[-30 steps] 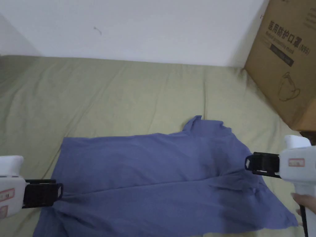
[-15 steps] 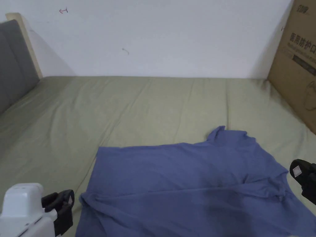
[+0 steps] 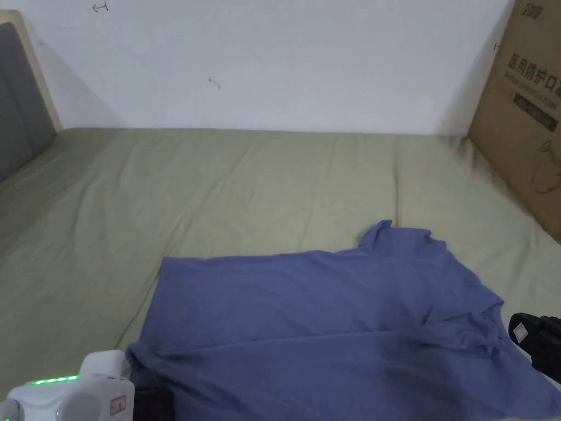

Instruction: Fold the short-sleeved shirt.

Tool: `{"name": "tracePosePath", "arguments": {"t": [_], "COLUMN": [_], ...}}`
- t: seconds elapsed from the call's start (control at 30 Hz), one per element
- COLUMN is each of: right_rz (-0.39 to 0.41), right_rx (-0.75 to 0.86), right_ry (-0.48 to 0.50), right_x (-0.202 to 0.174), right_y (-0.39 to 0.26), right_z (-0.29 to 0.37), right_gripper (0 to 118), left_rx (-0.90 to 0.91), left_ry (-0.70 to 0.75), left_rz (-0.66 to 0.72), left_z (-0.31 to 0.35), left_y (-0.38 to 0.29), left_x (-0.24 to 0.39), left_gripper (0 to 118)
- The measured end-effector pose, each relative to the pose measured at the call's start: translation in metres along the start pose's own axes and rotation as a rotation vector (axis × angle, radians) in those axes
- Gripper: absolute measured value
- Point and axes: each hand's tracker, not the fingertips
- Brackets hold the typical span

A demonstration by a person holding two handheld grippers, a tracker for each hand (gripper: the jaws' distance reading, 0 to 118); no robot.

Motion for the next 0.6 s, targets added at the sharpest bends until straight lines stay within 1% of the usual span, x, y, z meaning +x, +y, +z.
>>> {"name": "tracePosePath", "arguments": {"t": [0.03, 0.07, 0.1, 0.13, 0.17, 0.2, 0.23, 0.27, 0.3, 0.33, 0.37, 0.4, 0.43, 0.53, 0.6], "right_rz": [0.008, 0.022, 0.029, 0.037, 0.039, 0.040, 0.034, 0.023, 0.012, 0.001, -0.011, -0.017, -0.022, -0.059, -0.101], "right_rx": [-0.009, -0.020, -0.023, -0.025, -0.030, -0.032, -0.034, -0.048, -0.062, -0.081, -0.153, -0.227, -0.212, -0.437, -0.537], "right_ry": [-0.011, -0.037, -0.051, -0.068, -0.083, -0.091, -0.090, -0.089, -0.084, -0.119, -0.165, -0.187, -0.157, -0.233, -0.277], "right_x": [0.002, 0.006, 0.008, 0.013, 0.019, 0.025, 0.037, 0.049, 0.057, 0.066, 0.075, 0.083, 0.094, 0.115, 0.131], "right_y": [0.000, 0.000, 0.000, 0.001, 0.002, 0.003, 0.003, 0.004, 0.005, 0.004, 0.003, 0.002, -0.010, -0.026, -0.044], "right_z": [-0.002, -0.004, -0.005, -0.007, -0.009, -0.013, -0.018, -0.024, -0.030, -0.038, -0.051, -0.062, -0.072, -0.112, -0.130], "right_gripper": [0, 0, 0, 0, 0, 0, 0, 5, 44, 93, 118, 117, 117, 117, 117], "left_rx": [0.000, 0.032, 0.056, 0.081, 0.105, 0.114, 0.142, 0.150, 0.175, 0.196, 0.193, 0.190, 0.176, 0.169, 0.149], "left_ry": [0.010, 0.025, 0.027, 0.020, 0.000, -0.016, -0.041, -0.028, 0.007, 0.004, -0.007, -0.013, -0.035, -0.023, -0.028], "left_rz": [-0.068, -0.100, -0.102, -0.085, -0.076, -0.063, -0.047, -0.050, -0.060, -0.047, -0.042, -0.037, -0.015, -0.031, -0.022], "left_z": [0.004, 0.009, 0.016, 0.025, 0.034, 0.043, 0.050, 0.057, 0.064, 0.073, 0.078, 0.081, 0.082, 0.078, 0.073], "left_y": [-0.003, -0.006, -0.007, -0.008, -0.008, -0.007, -0.006, -0.004, -0.002, -0.002, 0.001, 0.002, 0.002, 0.006, 0.004], "left_x": [0.005, 0.004, 0.005, 0.004, 0.001, -0.006, -0.008, -0.010, -0.013, -0.009, -0.008, -0.007, -0.004, -0.004, -0.004], "left_gripper": [111, 101, 79, 47, 8, 3, 3, 3, 3, 3, 3, 3, 3, 3, 3]}}
